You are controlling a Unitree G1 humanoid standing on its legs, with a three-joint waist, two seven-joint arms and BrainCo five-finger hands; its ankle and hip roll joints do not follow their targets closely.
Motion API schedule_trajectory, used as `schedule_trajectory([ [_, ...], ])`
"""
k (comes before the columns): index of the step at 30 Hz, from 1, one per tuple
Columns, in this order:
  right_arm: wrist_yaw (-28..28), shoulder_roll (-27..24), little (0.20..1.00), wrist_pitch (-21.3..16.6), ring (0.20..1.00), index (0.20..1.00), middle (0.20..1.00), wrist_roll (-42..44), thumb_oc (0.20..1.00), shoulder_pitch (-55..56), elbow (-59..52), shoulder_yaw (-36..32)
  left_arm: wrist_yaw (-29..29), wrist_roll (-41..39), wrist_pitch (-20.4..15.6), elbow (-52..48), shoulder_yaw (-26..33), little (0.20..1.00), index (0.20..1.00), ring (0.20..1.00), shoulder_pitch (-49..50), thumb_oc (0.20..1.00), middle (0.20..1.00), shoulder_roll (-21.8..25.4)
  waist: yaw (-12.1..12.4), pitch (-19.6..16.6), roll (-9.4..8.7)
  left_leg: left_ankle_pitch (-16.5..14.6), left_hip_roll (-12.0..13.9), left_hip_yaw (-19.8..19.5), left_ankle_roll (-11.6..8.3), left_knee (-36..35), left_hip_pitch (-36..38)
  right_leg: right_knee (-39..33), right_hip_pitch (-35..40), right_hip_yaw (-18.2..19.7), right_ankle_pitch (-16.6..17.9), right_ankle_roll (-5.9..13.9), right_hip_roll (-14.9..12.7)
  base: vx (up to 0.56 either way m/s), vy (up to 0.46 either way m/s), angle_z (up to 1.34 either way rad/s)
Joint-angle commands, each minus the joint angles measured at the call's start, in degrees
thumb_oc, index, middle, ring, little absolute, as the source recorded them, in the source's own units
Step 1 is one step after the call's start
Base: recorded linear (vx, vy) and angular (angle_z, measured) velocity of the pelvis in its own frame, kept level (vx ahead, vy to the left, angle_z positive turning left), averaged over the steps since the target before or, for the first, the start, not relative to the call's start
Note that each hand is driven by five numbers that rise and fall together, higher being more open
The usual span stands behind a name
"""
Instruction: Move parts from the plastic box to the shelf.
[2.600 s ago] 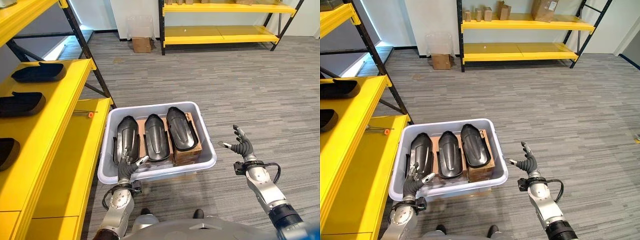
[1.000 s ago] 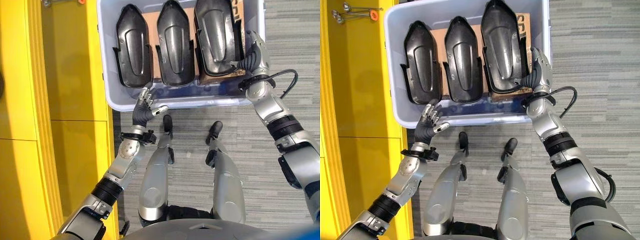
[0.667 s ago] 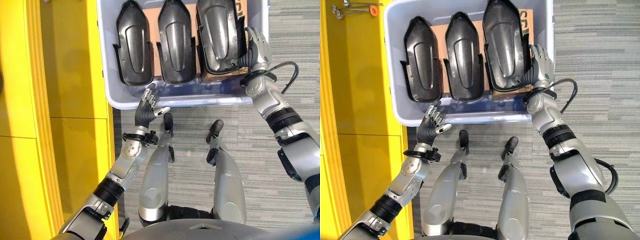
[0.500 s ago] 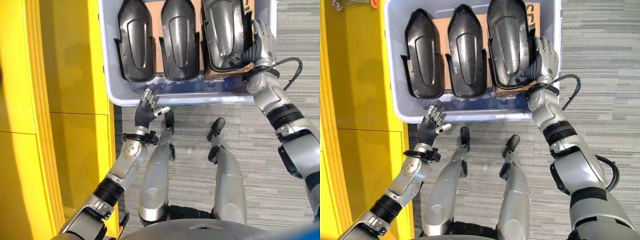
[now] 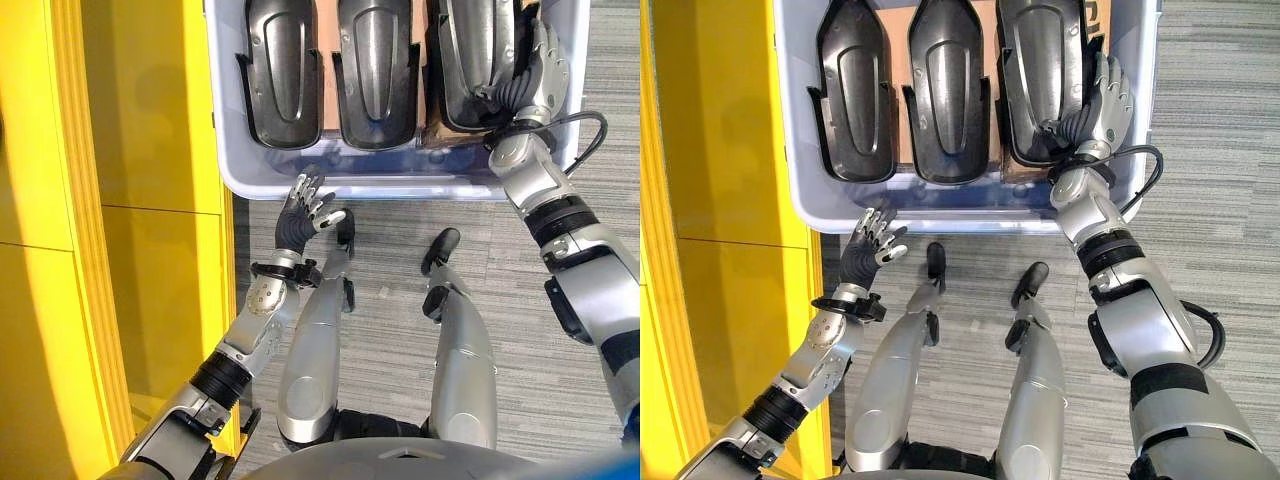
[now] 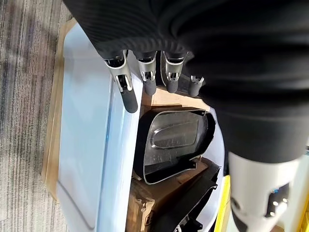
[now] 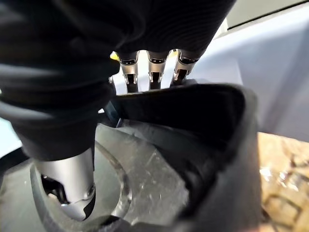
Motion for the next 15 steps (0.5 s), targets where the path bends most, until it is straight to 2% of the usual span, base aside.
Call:
schedule_trajectory([
  [1, -0.17, -2.14, 1.0, 0.14, 1.0, 1.0, 1.0, 11.84, 1.0, 2.01, 0.01, -1.63, 0.79, 1.05, -1.6, -4.3, -1.74, 1.0, 1.0, 1.0, 1.39, 1.0, 1.0, -1.04, -0.49, -2.0, 2.15, -0.48, 0.72, -3.55, -2.12, 3.23, -5.38, 3.62, -1.72, 2.39, -1.51, 2.99, 0.54, 0.0, 0.0, 0.0],
  [2, -1.02, -1.09, 1.0, -0.34, 1.0, 1.0, 1.0, 14.6, 1.0, 2.69, 0.71, -3.05, 1.14, 1.46, -0.88, -4.63, -1.68, 1.0, 1.0, 1.0, 1.12, 1.0, 1.0, -1.25, -0.64, -2.0, 2.22, -0.56, 0.76, -3.58, -2.15, 3.44, -5.74, 3.96, -2.24, 2.69, -1.68, 2.85, 0.7, 0.0, 0.0, 0.0],
  [9, -0.3, 0.13, 1.0, -0.55, 1.0, 1.0, 1.0, 12.74, 1.0, 3.47, 1.19, -4.51, 2.15, 1.14, -0.42, -4.73, -1.8, 1.0, 1.0, 1.0, 0.48, 1.0, 1.0, -1.52, -0.94, -2.0, 2.64, -0.62, 0.76, -3.57, -2.16, 4.1, -6.77, 4.78, -3.36, 3.16, -1.88, 2.82, 0.72, 0.0, 0.001, 0.0],
  [15, -6.2, 0.58, 1.0, -0.74, 1.0, 1.0, 1.0, 15.56, 1.0, 4.63, 1.11, -6.21, 2.32, 1.24, -0.88, -4.58, -2.32, 1.0, 1.0, 1.0, 0.61, 1.0, 1.0, -1.58, -1.44, -2.0, 2.75, -0.75, 0.9, -3.2, -2.1, 4.17, -6.69, 4.87, -3.56, 3.66, -1.9, 2.76, 0.92, 0.0, 0.0, 0.0],
])
